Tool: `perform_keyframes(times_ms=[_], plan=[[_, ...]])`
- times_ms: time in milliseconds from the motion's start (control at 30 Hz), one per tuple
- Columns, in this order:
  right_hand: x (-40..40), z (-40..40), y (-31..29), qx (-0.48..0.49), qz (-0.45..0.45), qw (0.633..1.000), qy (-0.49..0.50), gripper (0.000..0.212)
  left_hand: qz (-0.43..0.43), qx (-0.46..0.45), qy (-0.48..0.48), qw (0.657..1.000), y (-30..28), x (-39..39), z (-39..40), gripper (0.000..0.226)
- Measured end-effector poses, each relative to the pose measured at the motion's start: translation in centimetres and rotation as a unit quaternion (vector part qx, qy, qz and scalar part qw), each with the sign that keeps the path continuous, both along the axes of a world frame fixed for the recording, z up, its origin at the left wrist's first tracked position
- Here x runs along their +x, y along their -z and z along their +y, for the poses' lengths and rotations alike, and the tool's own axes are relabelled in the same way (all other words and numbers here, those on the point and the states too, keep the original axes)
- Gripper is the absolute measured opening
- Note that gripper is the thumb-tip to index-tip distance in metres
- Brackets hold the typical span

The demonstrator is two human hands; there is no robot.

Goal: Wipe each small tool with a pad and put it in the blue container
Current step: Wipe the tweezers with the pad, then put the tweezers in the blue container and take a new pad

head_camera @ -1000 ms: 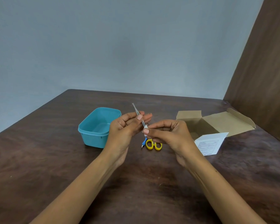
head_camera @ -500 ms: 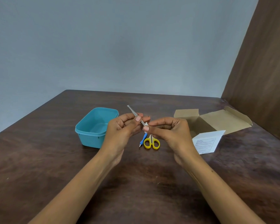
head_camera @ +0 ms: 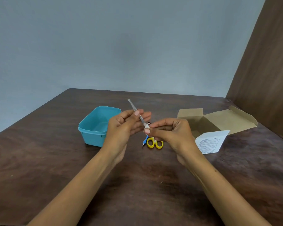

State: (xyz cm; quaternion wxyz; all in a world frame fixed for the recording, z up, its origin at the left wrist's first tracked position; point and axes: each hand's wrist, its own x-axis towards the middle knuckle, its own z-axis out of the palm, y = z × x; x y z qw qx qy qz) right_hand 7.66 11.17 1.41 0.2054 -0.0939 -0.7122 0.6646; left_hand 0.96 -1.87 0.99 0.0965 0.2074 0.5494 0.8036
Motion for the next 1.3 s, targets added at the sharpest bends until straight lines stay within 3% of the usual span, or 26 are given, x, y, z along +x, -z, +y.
perform_keyframes(times_ms=[100, 300, 433, 600, 1033, 1300], plan=[[0.0, 0.2, 0.0, 0.007, 0.004, 1.000, 0.007, 0.017, -0.016, 0.023, -0.013, 1.000, -0.4, -0.3, -0.4, 0.019], [0.0, 0.8, -0.1, -0.034, 0.058, 0.996, 0.062, 0.014, 0.009, -0.081, -0.018, 0.996, 0.3, 0.0, 0.1, 0.017], [-0.1, 1.2, -0.1, -0.071, 0.073, 0.992, 0.074, 0.012, 0.019, -0.095, 0.010, 0.995, 0.2, 0.3, 0.0, 0.014], [-0.3, 0.8, 0.2, -0.105, 0.059, 0.992, 0.036, 0.010, 0.054, -0.123, 0.016, 0.991, 0.3, 0.5, -0.1, 0.012], [-0.4, 1.2, 0.1, -0.160, 0.137, 0.972, 0.108, 0.013, 0.171, -0.203, -0.022, 0.964, 0.2, 0.1, -0.3, 0.012], [-0.5, 0.0, 0.8, 0.072, 0.124, 0.984, 0.110, 0.010, 0.212, -0.234, -0.109, 0.942, -1.4, -0.6, -1.5, 0.012]])
